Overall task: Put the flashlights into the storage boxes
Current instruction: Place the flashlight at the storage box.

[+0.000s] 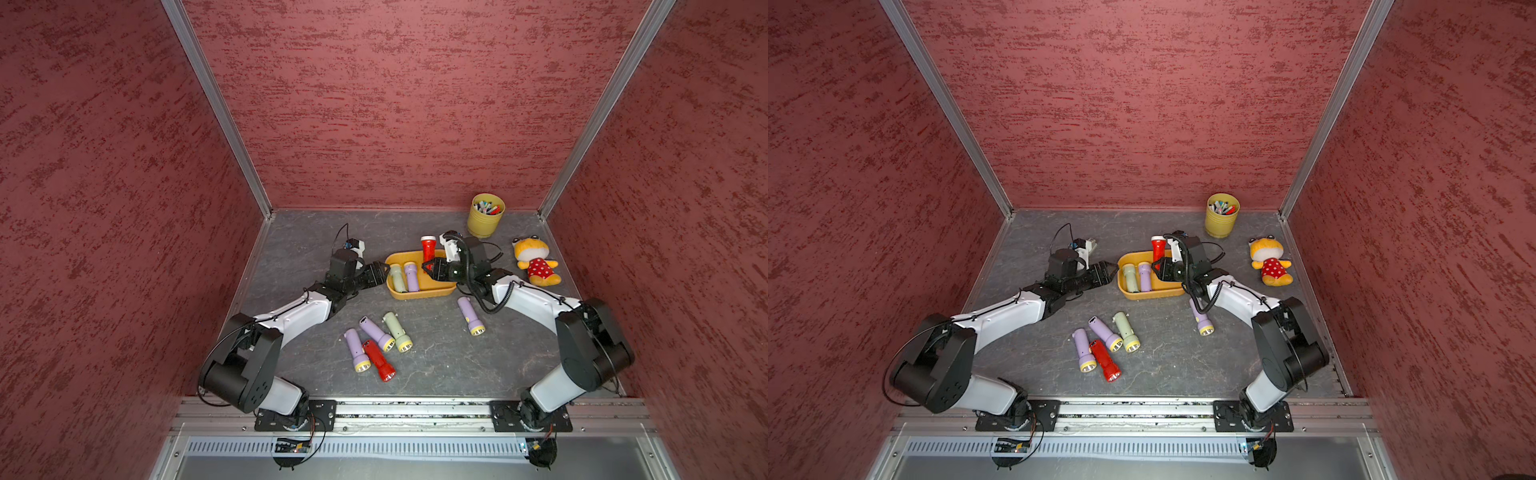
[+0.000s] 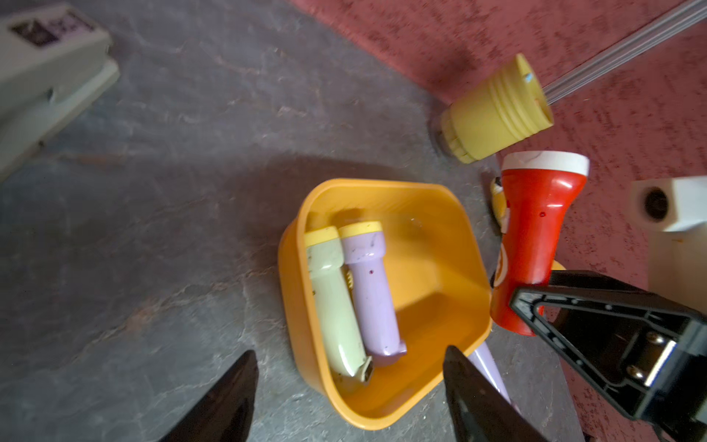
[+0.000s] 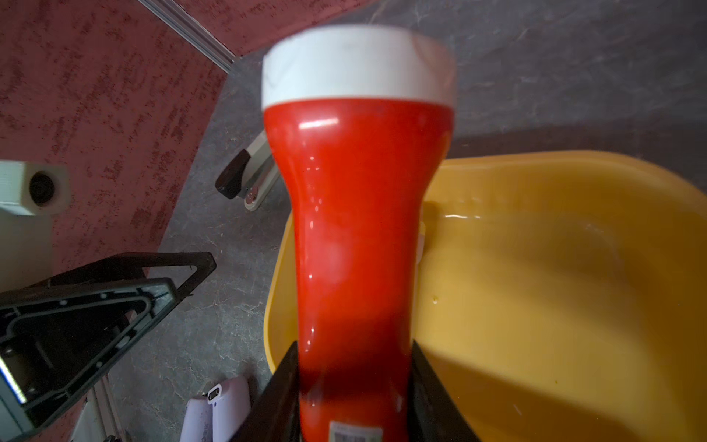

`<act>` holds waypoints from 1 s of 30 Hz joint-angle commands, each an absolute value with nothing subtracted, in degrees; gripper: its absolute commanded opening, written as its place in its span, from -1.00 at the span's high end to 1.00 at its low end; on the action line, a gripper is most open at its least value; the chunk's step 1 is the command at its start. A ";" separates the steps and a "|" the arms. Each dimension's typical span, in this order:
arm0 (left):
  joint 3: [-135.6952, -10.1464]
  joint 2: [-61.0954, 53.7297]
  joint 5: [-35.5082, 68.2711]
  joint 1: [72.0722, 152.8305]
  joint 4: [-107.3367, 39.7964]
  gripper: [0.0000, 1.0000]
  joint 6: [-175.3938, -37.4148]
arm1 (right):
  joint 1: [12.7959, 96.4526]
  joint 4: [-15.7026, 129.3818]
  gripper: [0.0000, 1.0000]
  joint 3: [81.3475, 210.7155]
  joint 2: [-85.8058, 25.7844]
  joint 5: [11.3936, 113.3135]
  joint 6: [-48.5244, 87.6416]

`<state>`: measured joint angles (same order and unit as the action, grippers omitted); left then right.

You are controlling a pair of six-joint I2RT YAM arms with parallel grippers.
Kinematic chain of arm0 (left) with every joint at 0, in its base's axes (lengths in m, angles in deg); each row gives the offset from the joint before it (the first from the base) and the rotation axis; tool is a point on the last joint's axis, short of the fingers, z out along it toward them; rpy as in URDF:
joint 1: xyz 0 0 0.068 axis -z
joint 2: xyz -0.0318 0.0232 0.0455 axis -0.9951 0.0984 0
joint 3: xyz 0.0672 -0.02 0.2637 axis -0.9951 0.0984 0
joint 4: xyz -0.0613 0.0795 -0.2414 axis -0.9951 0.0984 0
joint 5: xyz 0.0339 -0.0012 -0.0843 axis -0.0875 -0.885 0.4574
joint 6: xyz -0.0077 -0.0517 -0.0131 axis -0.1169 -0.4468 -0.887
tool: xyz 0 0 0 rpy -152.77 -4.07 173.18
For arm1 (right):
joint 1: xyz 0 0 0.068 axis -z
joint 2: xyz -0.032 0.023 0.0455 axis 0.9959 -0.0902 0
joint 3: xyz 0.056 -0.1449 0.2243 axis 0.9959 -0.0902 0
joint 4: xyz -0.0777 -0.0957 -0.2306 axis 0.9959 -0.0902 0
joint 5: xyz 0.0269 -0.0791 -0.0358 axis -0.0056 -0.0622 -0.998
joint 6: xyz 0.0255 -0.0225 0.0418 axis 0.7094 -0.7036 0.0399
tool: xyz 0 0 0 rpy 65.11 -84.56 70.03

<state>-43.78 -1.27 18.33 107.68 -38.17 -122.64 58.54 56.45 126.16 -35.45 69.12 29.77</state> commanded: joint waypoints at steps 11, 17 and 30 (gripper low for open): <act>-49.70 8.49 28.59 106.28 -33.90 -0.37 -126.68 | 57.76 52.60 0.42 130.95 -42.76 67.10 34.76; -49.70 8.34 28.49 105.63 -34.68 -0.33 -127.16 | 57.76 49.46 0.40 134.31 -46.38 65.47 35.66; -50.66 8.68 28.76 105.01 -33.85 -0.31 -126.89 | 57.76 41.34 0.31 138.87 -49.76 65.20 35.03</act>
